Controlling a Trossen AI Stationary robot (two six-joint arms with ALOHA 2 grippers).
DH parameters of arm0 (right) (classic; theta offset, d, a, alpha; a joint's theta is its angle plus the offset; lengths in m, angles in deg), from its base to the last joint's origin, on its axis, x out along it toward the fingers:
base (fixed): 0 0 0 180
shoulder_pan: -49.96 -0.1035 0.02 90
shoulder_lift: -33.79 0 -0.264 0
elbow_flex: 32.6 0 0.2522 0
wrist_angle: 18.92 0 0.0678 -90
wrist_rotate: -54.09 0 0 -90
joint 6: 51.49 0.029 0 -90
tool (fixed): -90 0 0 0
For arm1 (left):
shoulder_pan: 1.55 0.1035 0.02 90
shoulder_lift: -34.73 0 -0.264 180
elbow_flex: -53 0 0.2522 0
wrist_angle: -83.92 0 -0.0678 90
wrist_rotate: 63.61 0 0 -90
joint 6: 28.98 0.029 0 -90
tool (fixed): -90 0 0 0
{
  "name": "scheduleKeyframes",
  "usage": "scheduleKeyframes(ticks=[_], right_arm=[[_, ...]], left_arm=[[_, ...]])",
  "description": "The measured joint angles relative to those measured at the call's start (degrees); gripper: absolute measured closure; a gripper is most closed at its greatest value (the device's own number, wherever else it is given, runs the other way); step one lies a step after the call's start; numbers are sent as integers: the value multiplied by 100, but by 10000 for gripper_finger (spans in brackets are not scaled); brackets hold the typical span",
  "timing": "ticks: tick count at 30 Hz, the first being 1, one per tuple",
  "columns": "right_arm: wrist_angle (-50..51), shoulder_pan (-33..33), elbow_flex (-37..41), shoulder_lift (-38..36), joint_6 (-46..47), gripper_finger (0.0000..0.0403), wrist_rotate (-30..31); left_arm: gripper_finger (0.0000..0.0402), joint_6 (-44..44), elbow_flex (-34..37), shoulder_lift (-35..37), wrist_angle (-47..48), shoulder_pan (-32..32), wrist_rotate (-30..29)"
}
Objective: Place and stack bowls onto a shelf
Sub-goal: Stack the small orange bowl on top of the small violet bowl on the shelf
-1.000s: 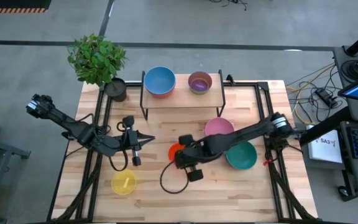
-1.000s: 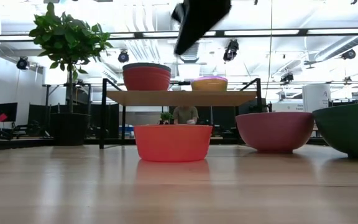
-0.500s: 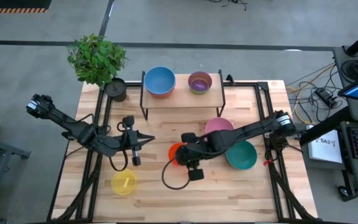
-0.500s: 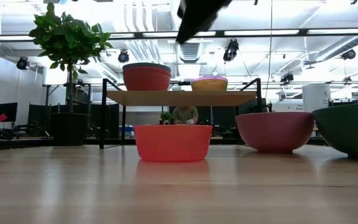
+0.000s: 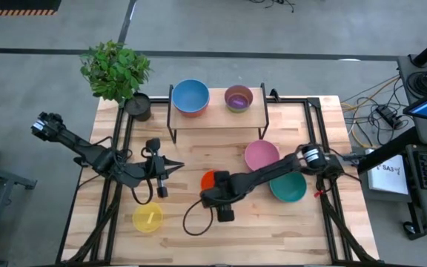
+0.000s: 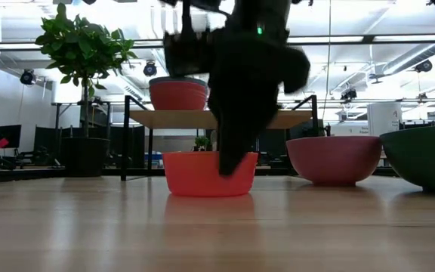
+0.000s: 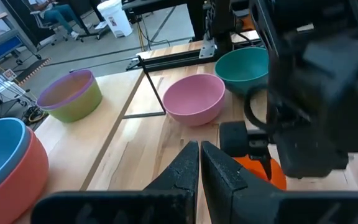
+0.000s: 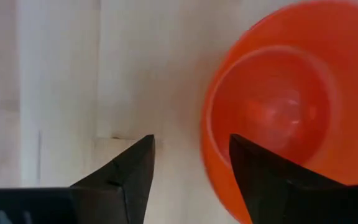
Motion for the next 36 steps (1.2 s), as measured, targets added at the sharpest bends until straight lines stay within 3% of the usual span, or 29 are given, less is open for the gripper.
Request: scheduleKeyframes(ticks=[7, 19, 29, 36], right_arm=[[17, -2, -9, 306, 107, 247, 106], [17, -5, -2, 241, 97, 384, 66], [35, -20, -2, -41, 210, 394, 64], [357, -43, -9, -860, 151, 394, 242]], left_arm=[[402, -43, 0, 0, -7, 0, 2], [402, -59, 0, 0, -16, -2, 3], [402, -46, 0, 0, -16, -2, 4], [402, -44, 0, 0, -20, -2, 4]])
